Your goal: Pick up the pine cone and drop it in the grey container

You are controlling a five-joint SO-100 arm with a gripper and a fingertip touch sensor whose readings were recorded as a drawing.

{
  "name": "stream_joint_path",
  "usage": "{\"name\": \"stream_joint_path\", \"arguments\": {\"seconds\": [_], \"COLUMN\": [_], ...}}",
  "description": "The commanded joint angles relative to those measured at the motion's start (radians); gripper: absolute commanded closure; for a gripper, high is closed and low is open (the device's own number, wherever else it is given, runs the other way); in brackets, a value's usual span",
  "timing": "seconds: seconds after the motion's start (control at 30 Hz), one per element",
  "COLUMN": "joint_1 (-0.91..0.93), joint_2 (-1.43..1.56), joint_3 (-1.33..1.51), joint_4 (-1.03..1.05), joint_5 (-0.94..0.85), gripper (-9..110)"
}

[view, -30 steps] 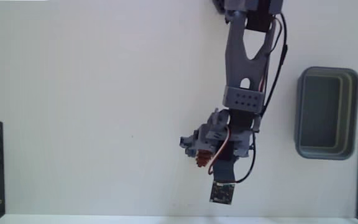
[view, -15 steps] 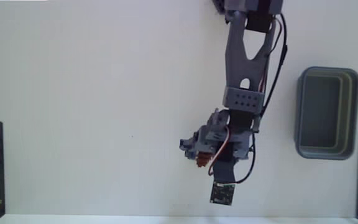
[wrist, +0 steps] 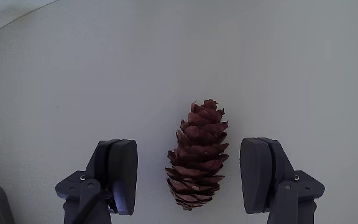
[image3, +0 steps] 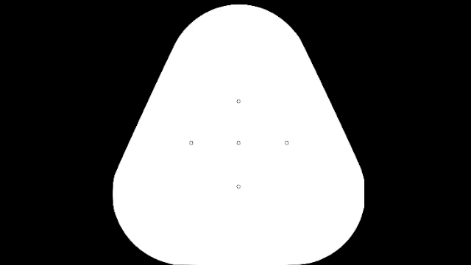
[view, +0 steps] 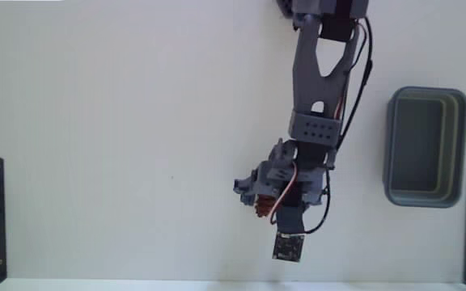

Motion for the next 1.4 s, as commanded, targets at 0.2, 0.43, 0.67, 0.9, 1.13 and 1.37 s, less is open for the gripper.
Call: {"name": "stream_joint_path", "arguments": {"seconds": [0.2,0.43,0.67,0.9,1.13,1.37], "joint_1": [0.017,0.017,0.017,0.017,0.017,0.017], "joint_2": [0.027,0.026,0.026,0.018,0.018,0.018], "joint_3": [0.043,0.047,0.049,0.086,0.086,0.086], "joint_4": [-0.065,-0.07,-0.072,-0.117,-0.117,-0.117], "joint_5": [0.005,0.005,0.005,0.005,0.005,0.005], "gripper": [-9,-9,-9,-9,-9,-9]}}
